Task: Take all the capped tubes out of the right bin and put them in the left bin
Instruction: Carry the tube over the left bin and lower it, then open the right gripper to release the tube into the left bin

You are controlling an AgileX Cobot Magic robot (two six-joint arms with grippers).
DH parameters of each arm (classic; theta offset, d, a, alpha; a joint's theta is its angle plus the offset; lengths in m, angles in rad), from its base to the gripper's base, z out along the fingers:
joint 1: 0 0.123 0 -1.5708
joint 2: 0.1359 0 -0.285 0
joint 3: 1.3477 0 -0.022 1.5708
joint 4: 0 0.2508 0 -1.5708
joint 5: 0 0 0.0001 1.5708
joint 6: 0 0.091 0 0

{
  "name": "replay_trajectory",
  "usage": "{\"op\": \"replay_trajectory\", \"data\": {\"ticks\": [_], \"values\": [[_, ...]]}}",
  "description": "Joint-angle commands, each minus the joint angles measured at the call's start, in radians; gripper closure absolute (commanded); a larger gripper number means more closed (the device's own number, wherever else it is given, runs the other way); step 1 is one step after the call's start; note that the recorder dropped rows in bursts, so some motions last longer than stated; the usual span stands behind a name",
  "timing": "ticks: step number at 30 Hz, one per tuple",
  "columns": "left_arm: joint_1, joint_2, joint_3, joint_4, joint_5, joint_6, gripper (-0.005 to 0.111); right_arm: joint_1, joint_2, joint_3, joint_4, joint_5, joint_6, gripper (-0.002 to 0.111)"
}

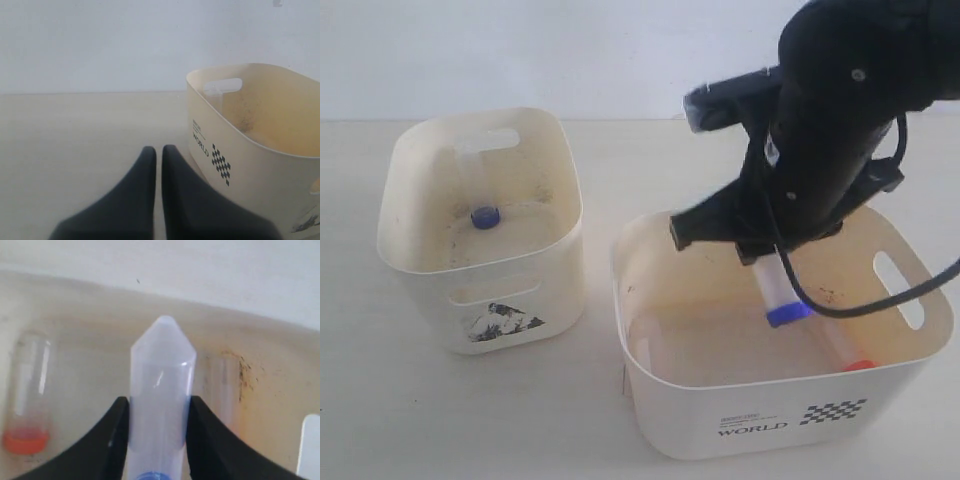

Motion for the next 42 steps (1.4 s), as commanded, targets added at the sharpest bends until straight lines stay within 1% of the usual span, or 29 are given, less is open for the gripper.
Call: {"op": "replay_trajectory", "data": {"ticks": [1, 2, 4, 5, 6, 8, 11, 13, 16, 21, 29, 31, 32, 34, 37, 38, 39, 40, 42], "values": [[0.0, 0.0, -0.004, -0.006, -0.006, -0.01, 0.102, 0.002, -0.091, -0.074, 0.062, -0.152, -0.014, 0.108], [0.0, 0.0, -0.004, -0.006, -0.006, -0.01, 0.102, 0.002, -0.099, -0.085, 0.084, -0.177, -0.02, 0.108], [0.0, 0.0, -0.004, -0.006, -0.006, -0.01, 0.102, 0.004, -0.111, -0.113, 0.141, -0.284, -0.046, 0.108], [0.0, 0.0, -0.004, -0.006, -0.006, -0.01, 0.102, 0.019, -0.111, -0.116, 0.204, -0.392, -0.098, 0.108], [0.0, 0.0, -0.004, -0.006, -0.006, -0.01, 0.102, 0.029, -0.111, -0.116, 0.232, -0.436, -0.117, 0.108], [0.0, 0.0, -0.004, -0.006, -0.006, -0.01, 0.102, 0.079, -0.079, -0.116, 0.317, -0.627, -0.141, 0.108], [0.0, 0.0, -0.004, -0.006, -0.006, -0.01, 0.102, 0.143, -0.009, -0.116, 0.32, -0.812, -0.141, 0.108], [0.0, 0.0, -0.004, -0.006, -0.006, -0.01, 0.102, 0.166, 0.047, -0.116, 0.32, -0.882, -0.141, 0.108], [0.0, 0.0, -0.004, -0.006, -0.006, -0.01, 0.102, 0.177, 0.107, -0.116, 0.32, -0.939, -0.141, 0.108], [0.0, 0.0, -0.004, -0.006, -0.006, -0.01, 0.102, 0.177, 0.18, -0.116, 0.32, -0.965, -0.131, 0.108], [0.0, 0.0, -0.004, -0.006, -0.006, -0.01, 0.102, 0.177, 0.209, -0.116, 0.32, -0.994, -0.131, 0.108], [0.0, 0.0, -0.004, -0.006, -0.006, -0.01, 0.102, 0.177, 0.209, -0.116, 0.32, -0.994, -0.131, 0.102], [0.0, 0.0, -0.004, -0.006, -0.006, -0.01, 0.102, 0.177, 0.209, -0.116, 0.32, -0.994, -0.135, 0.096], [0.0, 0.0, -0.004, -0.006, -0.006, -0.01, 0.102, 0.177, 0.209, -0.116, 0.32, -0.996, -0.137, 0.08], [0.0, 0.0, -0.004, -0.006, -0.006, -0.01, 0.102, 0.177, 0.209, -0.116, 0.32, -0.996, -0.14, 0.05], [0.0, 0.0, -0.004, -0.006, -0.006, -0.01, 0.102, 0.177, 0.209, -0.116, 0.32, -0.996, -0.14, 0.043], [0.0, 0.0, -0.004, -0.006, -0.006, -0.01, 0.102, 0.177, 0.209, -0.116, 0.32, -0.996, -0.14, 0.037], [0.0, 0.0, -0.004, -0.006, -0.006, -0.01, 0.102, 0.177, 0.209, -0.116, 0.32, -0.994, -0.14, 0.035], [0.0, 0.0, -0.004, -0.006, -0.006, -0.01, 0.102, 0.177, 0.209, -0.116, 0.32, -0.985, -0.14, 0.036]]}}
